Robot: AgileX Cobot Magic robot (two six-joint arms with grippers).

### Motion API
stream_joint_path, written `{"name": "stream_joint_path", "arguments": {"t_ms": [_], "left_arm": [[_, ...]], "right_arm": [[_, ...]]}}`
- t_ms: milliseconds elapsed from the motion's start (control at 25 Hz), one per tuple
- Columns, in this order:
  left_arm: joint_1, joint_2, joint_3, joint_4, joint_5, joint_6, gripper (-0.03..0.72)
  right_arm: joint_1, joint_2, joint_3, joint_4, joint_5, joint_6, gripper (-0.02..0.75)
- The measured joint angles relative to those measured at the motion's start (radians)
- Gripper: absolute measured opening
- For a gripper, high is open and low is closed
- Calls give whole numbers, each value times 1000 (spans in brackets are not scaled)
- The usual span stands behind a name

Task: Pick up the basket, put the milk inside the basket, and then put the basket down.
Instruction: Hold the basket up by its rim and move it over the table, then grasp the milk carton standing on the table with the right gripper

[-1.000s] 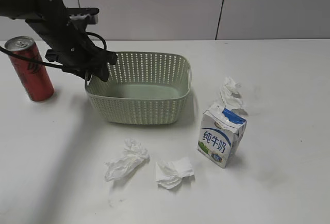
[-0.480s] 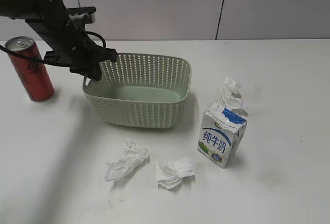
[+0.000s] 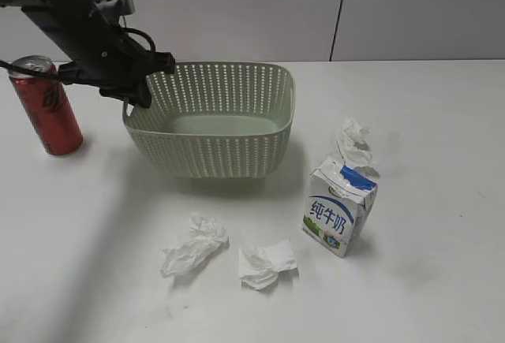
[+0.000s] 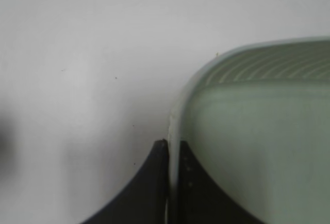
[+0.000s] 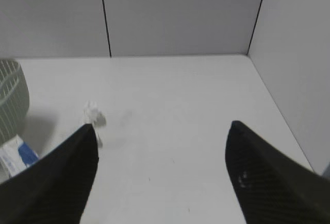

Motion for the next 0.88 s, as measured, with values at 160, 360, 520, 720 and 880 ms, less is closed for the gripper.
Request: {"name": "stream_joint_path", "arguments": {"t_ms": [160, 360, 520, 720, 880], "left_arm": [[0, 0, 0, 0, 25, -2, 0], [0, 0, 0, 3, 44, -3, 0], [0, 0, 0, 6, 47, -3, 0], [0, 0, 0, 7, 50, -3, 0], [0, 0, 0, 7, 58, -3, 0]], "right_arm": [[0, 100, -4, 30, -157, -6, 585], [6, 312, -62, 173, -196, -302, 601], [94, 505, -160, 305, -151, -481, 619], [292, 801, -311, 264, -39, -515, 623], [455, 1004, -418, 185, 4, -488, 626]]}}
